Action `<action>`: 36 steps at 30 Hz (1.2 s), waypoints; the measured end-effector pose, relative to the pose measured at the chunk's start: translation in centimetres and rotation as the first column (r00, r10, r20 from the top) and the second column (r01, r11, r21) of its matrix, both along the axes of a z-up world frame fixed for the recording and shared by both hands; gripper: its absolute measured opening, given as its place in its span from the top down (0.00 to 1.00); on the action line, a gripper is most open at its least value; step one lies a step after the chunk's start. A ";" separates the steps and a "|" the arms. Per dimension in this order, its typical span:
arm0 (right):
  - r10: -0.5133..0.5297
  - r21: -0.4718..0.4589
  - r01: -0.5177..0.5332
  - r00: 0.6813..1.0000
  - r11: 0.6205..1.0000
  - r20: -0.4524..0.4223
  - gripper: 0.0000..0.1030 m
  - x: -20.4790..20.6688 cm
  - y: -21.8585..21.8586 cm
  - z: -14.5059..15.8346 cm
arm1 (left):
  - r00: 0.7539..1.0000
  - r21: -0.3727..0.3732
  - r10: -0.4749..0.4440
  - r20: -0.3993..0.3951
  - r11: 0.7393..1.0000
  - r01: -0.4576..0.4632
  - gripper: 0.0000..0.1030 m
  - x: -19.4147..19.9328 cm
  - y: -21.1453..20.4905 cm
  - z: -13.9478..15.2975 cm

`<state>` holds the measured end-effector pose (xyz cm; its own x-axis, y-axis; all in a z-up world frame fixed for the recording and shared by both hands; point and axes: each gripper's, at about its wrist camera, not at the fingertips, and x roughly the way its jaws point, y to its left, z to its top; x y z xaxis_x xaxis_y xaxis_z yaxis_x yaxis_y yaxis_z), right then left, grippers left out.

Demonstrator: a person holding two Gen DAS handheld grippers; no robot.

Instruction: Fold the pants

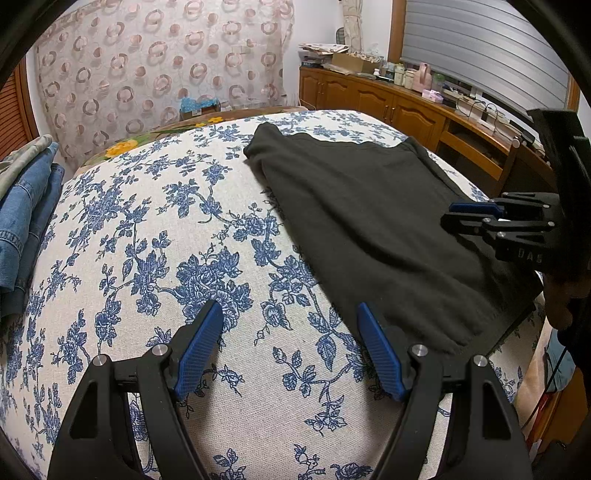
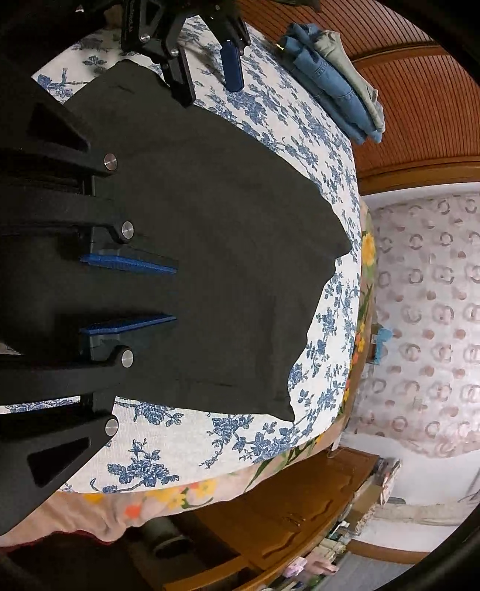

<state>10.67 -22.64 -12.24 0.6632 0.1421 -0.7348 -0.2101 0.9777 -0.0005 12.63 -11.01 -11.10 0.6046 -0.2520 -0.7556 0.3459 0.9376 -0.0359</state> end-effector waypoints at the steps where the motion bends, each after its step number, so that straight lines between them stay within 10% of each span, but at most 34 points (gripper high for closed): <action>1: -0.002 0.003 0.002 1.000 1.000 0.008 0.75 -0.2 0.0 -0.1 | 1.000 -0.001 0.001 0.000 1.000 -0.001 0.26 0.0 0.0 0.0; 11: -0.018 -0.018 0.019 0.999 1.000 0.046 0.68 -1.4 0.9 -0.6 | 0.999 -0.071 0.029 0.046 0.997 -0.026 0.26 -0.9 1.5 1.2; 22: -0.009 0.037 0.007 0.998 0.999 0.055 0.68 -4.5 -0.1 1.2 | 0.996 -0.158 -0.071 0.047 0.984 0.077 0.54 -3.7 0.5 2.8; 36: -0.109 0.107 0.102 0.992 0.989 0.062 0.68 -11.5 -3.3 2.0 | 0.983 -0.115 -0.184 -0.013 0.977 0.181 0.58 -6.0 -2.6 1.3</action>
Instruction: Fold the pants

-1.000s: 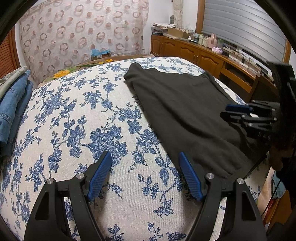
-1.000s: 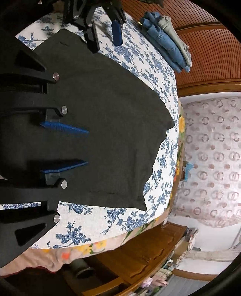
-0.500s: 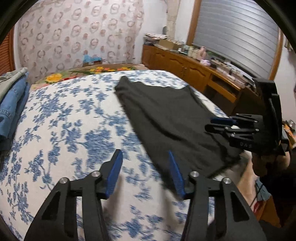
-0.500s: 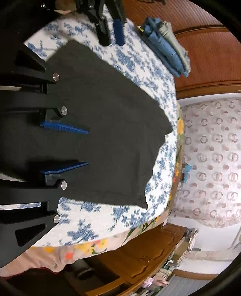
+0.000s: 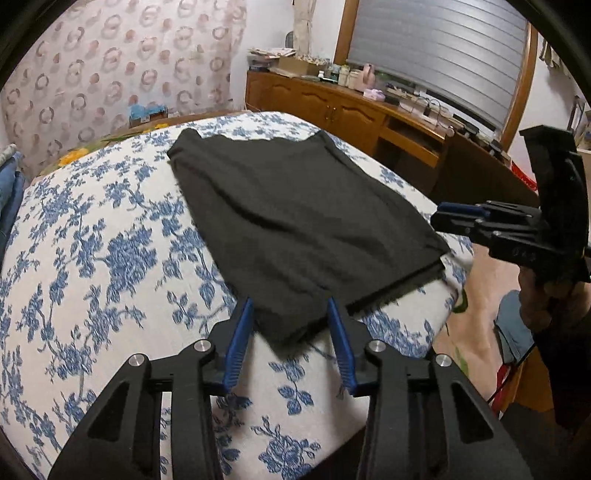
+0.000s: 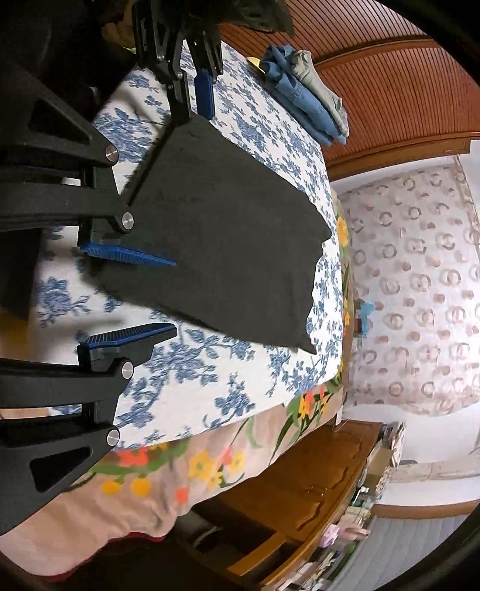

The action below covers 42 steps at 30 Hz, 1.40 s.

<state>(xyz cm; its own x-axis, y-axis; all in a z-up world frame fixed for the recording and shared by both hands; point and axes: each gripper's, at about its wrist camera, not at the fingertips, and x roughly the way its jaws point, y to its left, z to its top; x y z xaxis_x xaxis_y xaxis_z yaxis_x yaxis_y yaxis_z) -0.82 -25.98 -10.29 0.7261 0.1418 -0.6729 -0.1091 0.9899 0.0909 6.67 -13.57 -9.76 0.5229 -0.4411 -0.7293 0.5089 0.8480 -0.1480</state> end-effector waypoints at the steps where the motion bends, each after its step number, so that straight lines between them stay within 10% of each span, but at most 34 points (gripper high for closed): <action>1: -0.003 0.002 0.003 1.000 1.000 -0.002 0.68 -0.3 -0.1 0.1 | 1.000 0.005 -0.004 -0.005 1.000 0.004 0.58 -0.1 0.0 -0.1; 8: 0.001 0.014 -0.001 1.000 1.000 -0.021 0.68 -0.8 -0.2 -0.3 | 1.000 0.010 -0.005 -0.008 1.000 0.005 0.60 -0.3 0.1 -0.6; 13: -0.001 0.024 0.001 1.000 1.000 -0.028 0.68 -0.6 -0.4 -0.6 | 1.000 -0.012 -0.008 0.027 1.000 0.009 0.82 -0.6 0.4 0.0; 42: -0.029 0.065 0.033 0.998 0.997 -0.056 0.68 0.0 1.4 -2.4 | 1.000 -0.007 0.009 -0.004 1.000 -0.009 0.79 -0.5 1.2 -1.0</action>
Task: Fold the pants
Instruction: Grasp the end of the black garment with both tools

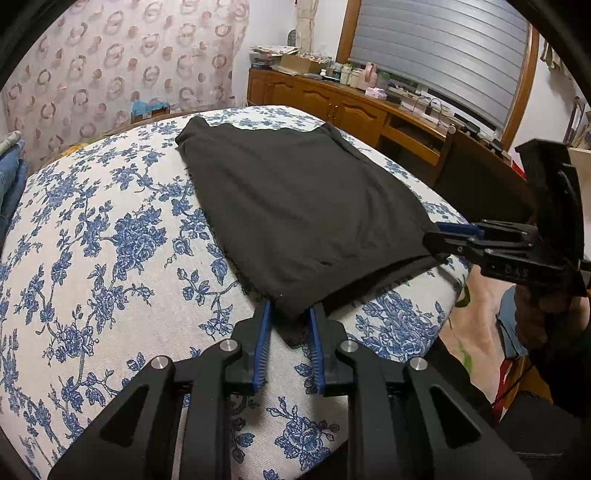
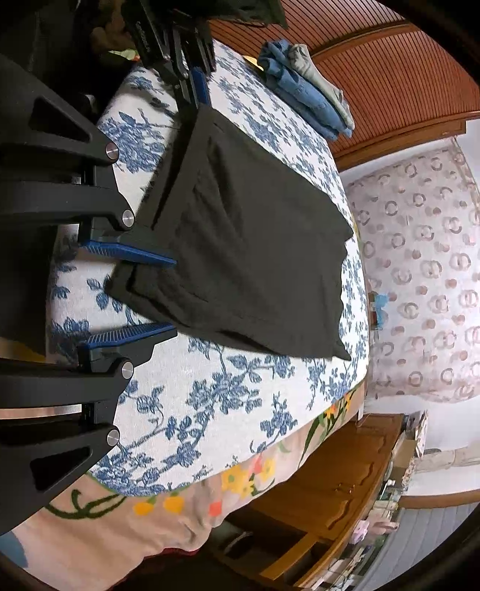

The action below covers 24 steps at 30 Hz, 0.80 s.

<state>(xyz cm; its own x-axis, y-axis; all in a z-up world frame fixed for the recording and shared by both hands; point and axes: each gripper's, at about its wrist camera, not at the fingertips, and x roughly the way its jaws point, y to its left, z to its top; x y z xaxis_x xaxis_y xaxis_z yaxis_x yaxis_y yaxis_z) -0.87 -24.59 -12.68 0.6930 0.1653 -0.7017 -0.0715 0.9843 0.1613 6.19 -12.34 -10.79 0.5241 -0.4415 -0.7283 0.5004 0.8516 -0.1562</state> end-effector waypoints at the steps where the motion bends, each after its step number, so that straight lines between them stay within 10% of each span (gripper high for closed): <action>1: 0.005 0.000 -0.005 1.000 1.000 0.001 0.68 0.0 0.0 0.0 | 1.000 -0.001 0.001 0.001 1.000 -0.001 0.78 0.1 0.0 0.0; 24: 0.073 0.070 -0.078 0.995 0.995 0.073 0.91 -0.7 0.1 1.4 | 0.996 -0.028 -0.025 0.085 0.999 0.028 0.87 -0.7 0.0 3.5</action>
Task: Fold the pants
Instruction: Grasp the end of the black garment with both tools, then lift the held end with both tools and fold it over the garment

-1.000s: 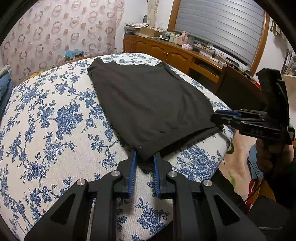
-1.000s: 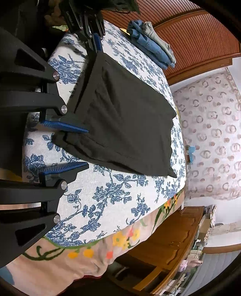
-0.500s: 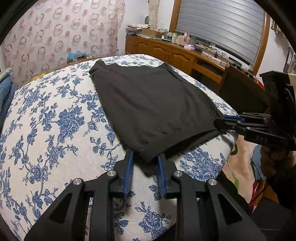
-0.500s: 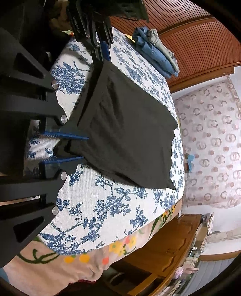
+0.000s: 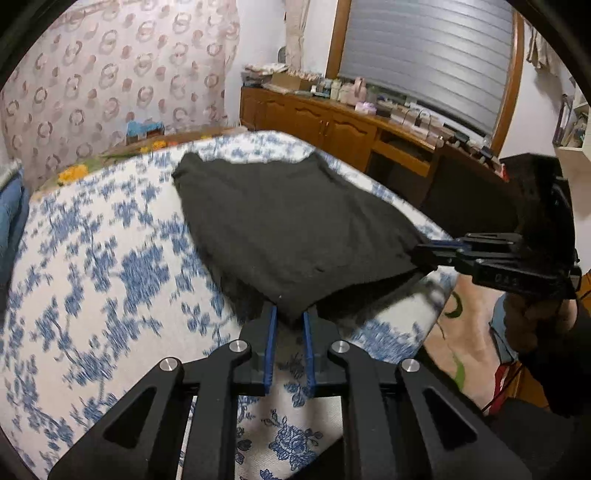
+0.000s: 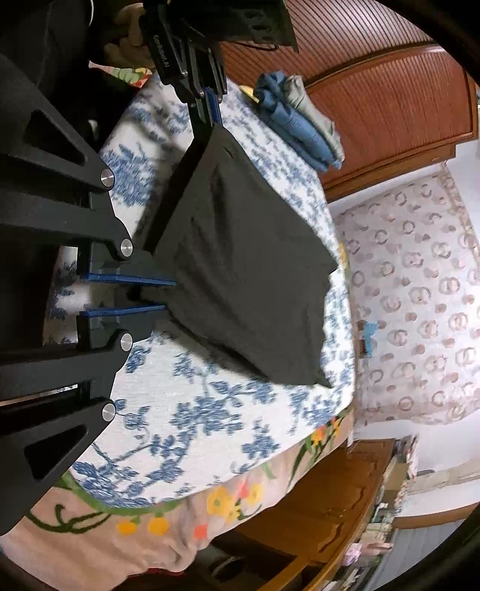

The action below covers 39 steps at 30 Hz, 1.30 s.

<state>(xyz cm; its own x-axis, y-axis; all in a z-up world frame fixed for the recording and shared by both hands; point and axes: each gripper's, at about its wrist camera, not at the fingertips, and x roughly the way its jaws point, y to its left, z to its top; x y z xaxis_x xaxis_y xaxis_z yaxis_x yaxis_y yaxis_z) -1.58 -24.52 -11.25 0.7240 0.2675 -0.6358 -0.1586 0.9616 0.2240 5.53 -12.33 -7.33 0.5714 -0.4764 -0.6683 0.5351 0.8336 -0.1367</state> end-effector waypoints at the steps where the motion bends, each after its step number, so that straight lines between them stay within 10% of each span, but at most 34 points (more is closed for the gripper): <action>1: 0.006 0.000 -0.006 1.000 1.000 0.012 0.92 -0.1 0.1 0.4 | 1.000 -0.001 0.001 0.009 1.000 -0.001 0.88 0.0 0.0 0.4; 23: 0.164 -0.074 -0.147 0.912 0.986 0.375 0.92 -1.7 3.6 15.4 | 0.936 -0.073 0.073 0.344 0.996 -0.050 0.89 -1.8 5.4 16.7; 39: 0.269 -0.089 -0.255 0.927 0.963 0.260 0.92 8.3 6.2 13.4 | 0.957 -0.071 0.200 0.209 0.979 -0.189 0.89 5.6 10.4 9.6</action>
<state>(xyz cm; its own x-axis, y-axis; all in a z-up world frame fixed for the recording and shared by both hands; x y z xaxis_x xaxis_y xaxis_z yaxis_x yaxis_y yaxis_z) 6.73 -18.28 2.17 0.7775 0.4424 -0.4469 -0.4535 0.8868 0.0889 11.12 -1.95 2.26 0.7832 -0.3718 -0.4984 0.3849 0.9194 -0.0810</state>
